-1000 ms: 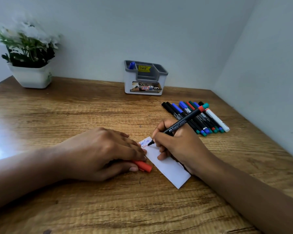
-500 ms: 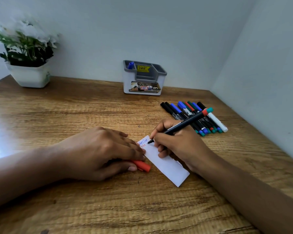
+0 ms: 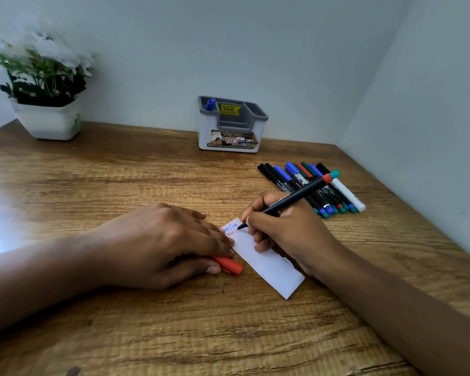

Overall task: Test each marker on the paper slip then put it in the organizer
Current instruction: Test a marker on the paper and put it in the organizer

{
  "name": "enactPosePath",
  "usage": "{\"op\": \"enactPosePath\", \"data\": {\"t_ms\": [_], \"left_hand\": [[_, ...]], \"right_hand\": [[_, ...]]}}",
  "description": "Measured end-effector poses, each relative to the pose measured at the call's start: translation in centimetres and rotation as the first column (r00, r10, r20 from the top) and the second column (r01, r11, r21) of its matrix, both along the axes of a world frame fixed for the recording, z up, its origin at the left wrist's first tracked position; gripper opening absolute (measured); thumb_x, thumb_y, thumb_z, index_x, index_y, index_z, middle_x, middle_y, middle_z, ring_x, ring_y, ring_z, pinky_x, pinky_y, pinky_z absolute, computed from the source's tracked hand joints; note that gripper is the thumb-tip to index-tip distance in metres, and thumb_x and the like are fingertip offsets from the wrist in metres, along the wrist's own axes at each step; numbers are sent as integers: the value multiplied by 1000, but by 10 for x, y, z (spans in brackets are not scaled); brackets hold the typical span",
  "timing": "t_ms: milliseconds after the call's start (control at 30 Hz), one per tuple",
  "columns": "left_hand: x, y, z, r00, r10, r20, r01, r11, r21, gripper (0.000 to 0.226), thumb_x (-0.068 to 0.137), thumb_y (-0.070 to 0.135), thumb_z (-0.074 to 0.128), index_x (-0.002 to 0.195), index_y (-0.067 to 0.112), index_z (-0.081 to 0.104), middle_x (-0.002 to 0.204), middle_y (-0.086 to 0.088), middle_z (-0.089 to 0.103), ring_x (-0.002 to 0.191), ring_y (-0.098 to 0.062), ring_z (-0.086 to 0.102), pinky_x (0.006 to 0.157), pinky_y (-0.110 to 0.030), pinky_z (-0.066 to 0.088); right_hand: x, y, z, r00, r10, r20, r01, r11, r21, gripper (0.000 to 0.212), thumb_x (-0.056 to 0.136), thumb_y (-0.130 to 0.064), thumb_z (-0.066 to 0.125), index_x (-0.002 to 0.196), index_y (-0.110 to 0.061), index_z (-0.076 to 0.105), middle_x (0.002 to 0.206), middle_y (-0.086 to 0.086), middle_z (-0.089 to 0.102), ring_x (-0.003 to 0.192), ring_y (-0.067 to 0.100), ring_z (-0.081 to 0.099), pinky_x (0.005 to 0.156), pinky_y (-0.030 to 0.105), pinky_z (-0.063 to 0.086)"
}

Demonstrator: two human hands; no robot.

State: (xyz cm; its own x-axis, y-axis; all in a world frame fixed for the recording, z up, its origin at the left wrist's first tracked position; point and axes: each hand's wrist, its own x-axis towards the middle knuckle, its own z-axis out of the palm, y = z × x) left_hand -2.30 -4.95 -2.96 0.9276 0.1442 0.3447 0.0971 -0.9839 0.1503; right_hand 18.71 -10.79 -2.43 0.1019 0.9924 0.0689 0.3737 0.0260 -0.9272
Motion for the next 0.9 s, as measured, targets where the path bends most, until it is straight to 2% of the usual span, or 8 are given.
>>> {"op": "enactPosePath", "data": {"t_ms": [433, 733, 800, 900], "left_hand": [[0, -1, 1, 1000, -2, 1, 2, 1000, 7, 32, 96, 40, 49, 120, 27, 66, 121, 16, 66, 117, 4, 57, 99, -32, 49], [1, -2, 3, 1000, 6, -12, -6, 1000, 5, 32, 96, 40, 48, 119, 28, 66, 121, 16, 66, 116, 4, 57, 100, -31, 48], [1, -3, 4, 1000, 4, -15, -4, 1000, -2, 32, 96, 40, 49, 119, 27, 67, 120, 16, 67, 116, 4, 58, 100, -29, 48], [1, -3, 3, 1000, 1, -3, -1, 1000, -25, 31, 96, 38, 51, 117, 26, 68, 119, 16, 67, 115, 4, 58, 99, -27, 47]], "right_hand": [[0, 3, 0, 999, -52, 10, 52, 999, -15, 8, 80, -7, 62, 78, 1, 63, 57, 5, 59, 49, 11, 56, 51, 28, 52], [-2, 2, 3, 997, -71, -3, 71, 997, -25, 9, 82, -8, 62, 77, -1, 63, 56, 4, 58, 47, 9, 55, 49, 25, 53], [-1, 2, 4, 989, -105, -106, 100, 994, -48, 11, 83, -6, 59, 74, -2, 62, 55, 4, 55, 45, 8, 53, 44, 22, 50], [4, 3, 9, 921, -156, -357, 131, 987, -93, 16, 85, -2, 55, 71, -5, 62, 56, 5, 53, 44, 8, 50, 40, 21, 48]]}}
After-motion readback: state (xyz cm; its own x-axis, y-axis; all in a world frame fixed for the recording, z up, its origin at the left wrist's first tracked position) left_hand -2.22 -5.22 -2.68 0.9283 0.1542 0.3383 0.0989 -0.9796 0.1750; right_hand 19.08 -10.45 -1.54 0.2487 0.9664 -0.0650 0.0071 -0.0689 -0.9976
